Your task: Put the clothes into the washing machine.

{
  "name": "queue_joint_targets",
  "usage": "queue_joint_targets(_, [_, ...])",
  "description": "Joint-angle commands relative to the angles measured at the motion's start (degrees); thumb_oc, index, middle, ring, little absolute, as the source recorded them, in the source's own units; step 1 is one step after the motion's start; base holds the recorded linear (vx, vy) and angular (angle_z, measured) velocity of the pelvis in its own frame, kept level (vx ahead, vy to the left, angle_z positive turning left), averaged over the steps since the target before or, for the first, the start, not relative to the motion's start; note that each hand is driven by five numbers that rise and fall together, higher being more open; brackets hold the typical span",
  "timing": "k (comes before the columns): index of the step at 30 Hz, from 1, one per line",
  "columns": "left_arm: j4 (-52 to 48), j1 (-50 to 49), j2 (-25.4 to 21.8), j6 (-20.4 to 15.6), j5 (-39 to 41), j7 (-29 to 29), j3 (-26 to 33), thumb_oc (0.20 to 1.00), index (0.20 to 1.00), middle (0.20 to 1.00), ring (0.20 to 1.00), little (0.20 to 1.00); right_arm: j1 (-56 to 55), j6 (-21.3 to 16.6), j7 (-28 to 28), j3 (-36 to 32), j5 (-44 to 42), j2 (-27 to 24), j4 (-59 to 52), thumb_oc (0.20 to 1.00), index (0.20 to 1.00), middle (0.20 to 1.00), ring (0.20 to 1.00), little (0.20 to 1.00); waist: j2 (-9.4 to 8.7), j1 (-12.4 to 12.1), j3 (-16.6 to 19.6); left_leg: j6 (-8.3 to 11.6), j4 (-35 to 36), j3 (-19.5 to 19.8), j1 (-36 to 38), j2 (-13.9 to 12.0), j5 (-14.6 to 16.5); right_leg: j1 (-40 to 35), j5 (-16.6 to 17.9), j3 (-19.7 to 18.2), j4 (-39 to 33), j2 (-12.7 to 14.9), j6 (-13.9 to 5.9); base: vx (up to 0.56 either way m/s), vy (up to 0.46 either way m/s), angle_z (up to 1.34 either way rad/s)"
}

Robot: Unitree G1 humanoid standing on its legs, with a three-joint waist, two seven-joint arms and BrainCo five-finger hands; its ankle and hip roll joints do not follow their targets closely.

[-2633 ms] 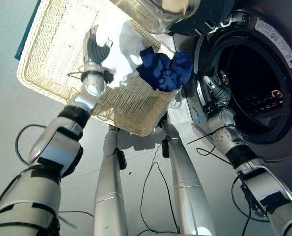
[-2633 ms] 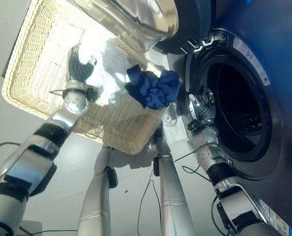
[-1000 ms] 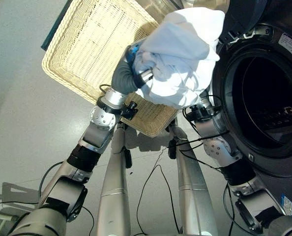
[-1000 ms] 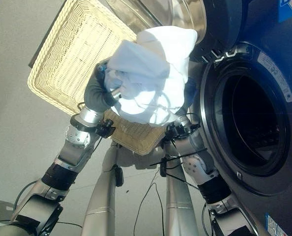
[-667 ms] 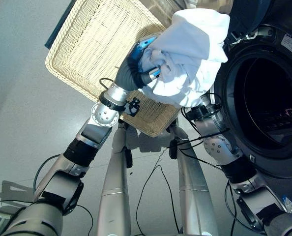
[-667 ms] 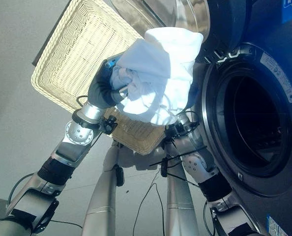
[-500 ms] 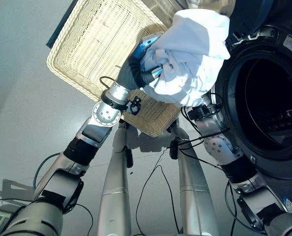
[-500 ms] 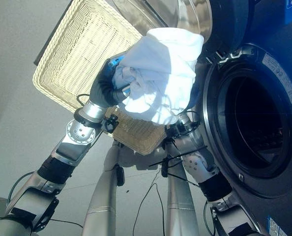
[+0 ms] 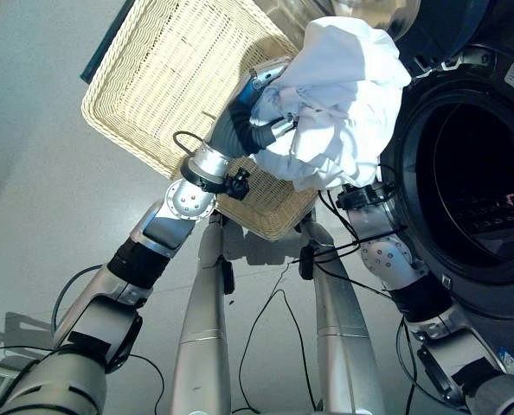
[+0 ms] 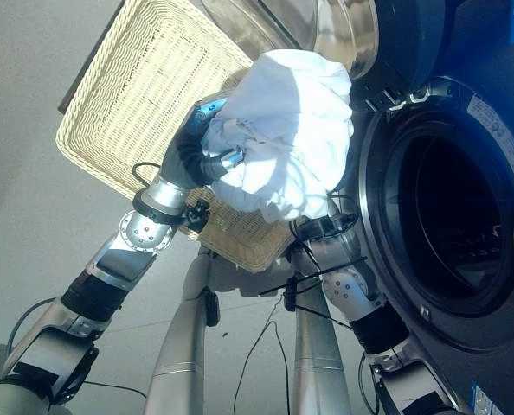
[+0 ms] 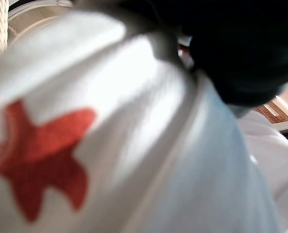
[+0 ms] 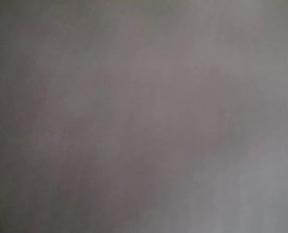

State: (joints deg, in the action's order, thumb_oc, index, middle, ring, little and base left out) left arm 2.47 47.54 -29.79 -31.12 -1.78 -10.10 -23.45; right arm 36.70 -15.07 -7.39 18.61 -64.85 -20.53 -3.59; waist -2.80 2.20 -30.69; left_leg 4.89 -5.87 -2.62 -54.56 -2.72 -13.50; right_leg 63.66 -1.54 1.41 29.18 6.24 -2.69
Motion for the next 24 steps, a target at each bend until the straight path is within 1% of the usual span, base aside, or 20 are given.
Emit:
queue_joint_targets(1, [-3.2, 1.07, 1.06, -2.91, -4.27, -1.77, 0.29, 0.2, 0.2, 0.2, 0.2, 0.2, 1.47, -2.27, -3.65, 0.7, 1.2, 1.05, -9.68, 0.2, 0.2, 0.2, 0.2, 0.2, 2.45, 1.82, 0.9, 1.6, -7.04, 0.03, -1.07, 2.01, 5.85, -5.58, 12.73, 3.88, -16.52, -1.94, -5.84, 0.0, 0.0, 0.0])
queue_joint_targets(6, [-4.06, 0.42, 1.05, -2.77, -5.22, -2.57, 0.94, 0.2, 0.2, 0.2, 0.2, 0.2, 0.83, -3.13, -4.48, 0.31, 0.99, 0.88, -9.94, 0.2, 0.2, 0.2, 0.2, 0.2, 2.47, 1.68, 0.9, 1.56, -6.68, 0.17, -0.99, 2.03, 5.7, -5.65, 12.84, 3.96, -16.69, -1.89, -5.89, 0.0, 0.0, 0.0])
queue_joint_targets(13, [-4.1, 0.28, 1.19, -2.46, -4.91, -2.22, 1.15, 0.2, 0.2, 0.2, 0.2, 0.2, 1.22, -3.84, -4.91, 0.07, 1.11, 1.18, -9.91, 0.2, 0.2, 0.2, 0.2, 0.2, 2.53, 1.58, 0.9, 1.55, -6.75, 0.25, -1.12, 2.15, 5.73, -5.56, 12.87, 4.08, -16.72, -1.85, -5.93, 0.0, 0.0, 0.0])
queue_joint_targets(16, [-3.98, 0.27, 1.16, -1.37, -4.73, -1.23, 1.12, 0.2, 0.2, 0.2, 0.2, 0.2, 1.22, -3.74, -5.18, -0.06, 0.64, 1.37, -10.18, 0.2, 0.2, 0.2, 0.2, 0.2, 2.5, 1.57, 0.9, 1.6, -6.78, 0.27, -1.17, 2.13, 5.76, -5.55, 12.85, 4.06, -16.72, -1.82, -5.98, 0.0, 0.0, 0.0])
queue_joint_targets(17, [-3.95, 0.24, 1.07, 0.05, -4.96, -0.86, 1.11, 0.2, 0.2, 0.2, 0.2, 0.2, 1.2, -3.74, -5.64, -0.19, 0.21, 1.42, -10.17, 0.2, 0.2, 0.2, 0.2, 0.2, 2.51, 1.56, 0.9, 1.58, -6.8, 0.31, -1.13, 2.18, 5.78, -5.57, 12.88, 4.08, -16.71, -1.83, -5.99, 0.0, 0.0, 0.0])
queue_joint_targets(18, [-3.96, 0.18, 0.96, 1.21, -5.67, -1.18, 0.97, 0.391, 0.391, 0.391, 0.391, 0.391, 1.15, -3.8, -6.17, -0.24, -0.04, 1.4, -10.26, 0.2, 0.2, 0.2, 0.2, 0.2, 2.54, 1.54, 0.9, 1.53, -6.76, 0.27, -1.04, 2.19, 5.79, -5.65, 12.84, 4.1, -16.71, -1.84, -5.98, 0.0, 0.0, 0.0])
queue_joint_targets(19, [-3.94, 0.17, 0.92, 1.48, -5.87, -1.32, 0.92, 0.517, 0.517, 0.517, 0.517, 0.517, 1.12, -3.83, -6.4, -0.28, -0.15, 1.4, -10.21, 0.2, 0.2, 0.2, 0.2, 0.2, 2.54, 1.53, 0.9, 1.54, -6.74, 0.26, -1.02, 2.18, 5.77, -5.68, 12.83, 4.11, -16.73, -1.84, -5.99, 0.0, 0.0, 0.0])
queue_joint_targets(20, [-3.7, 0.11, 0.56, 3.28, -6.66, -2.53, 0.81, 1.0, 1.0, 1.0, 1.0, 1.0, 1.15, -4.24, -7.14, -0.43, -0.49, 1.33, -10.31, 0.2, 0.2, 0.2, 0.2, 0.2, 2.55, 1.51, 0.9, 1.55, -6.62, 0.29, -0.96, 2.2, 5.71, -5.78, 12.86, 4.12, -16.84, -1.87, -6.03, 0.0, 0.0, 0.0])
queue_joint_targets(21, [-3.66, 0.11, 0.53, 3.65, -6.64, -2.7, 0.8, 1.0, 1.0, 1.0, 1.0, 1.0, 1.17, -4.4, -7.22, -0.45, -0.42, 1.32, -10.33, 0.2, 0.2, 0.2, 0.2, 0.2, 2.56, 1.5, 0.9, 1.54, -6.58, 0.28, -0.94, 2.2, 5.69, -5.8, 12.87, 4.12, -16.86, -1.87, -6.04, 0.0, 0.0, 0.0])
queue_joint_targets(22, [-3.23, 0.08, 0.3, 5.19, -6.65, -3.26, 0.99, 1.0, 1.0, 1.0, 1.0, 1.0, 1.19, -4.99, -7.52, -0.69, -0.52, 1.18, -10.37, 0.2, 0.2, 0.2, 0.2, 0.2, 2.59, 1.47, 0.9, 1.56, -6.58, 0.27, -0.96, 2.14, 5.67, -5.79, 12.84, 4.18, -16.87, -1.79, -6.08, 0.0, 0.0, 0.0])
queue_joint_targets(24, [-2.87, -0.06, 0.09, 6.71, -7.45, -4.29, 1.0, 1.0, 1.0, 1.0, 1.0, 1.0, 1.1, -5.5, -7.74, -0.88, -0.45, 1.09, -10.32, 0.2, 0.2, 0.2, 0.2, 0.2, 2.62, 1.44, 0.9, 1.58, -6.6, 0.3, -0.95, 2.13, 5.68, -5.85, 12.84, 4.22, -16.92, -1.74, -6.12, 0.0, 0.0, 0.0])
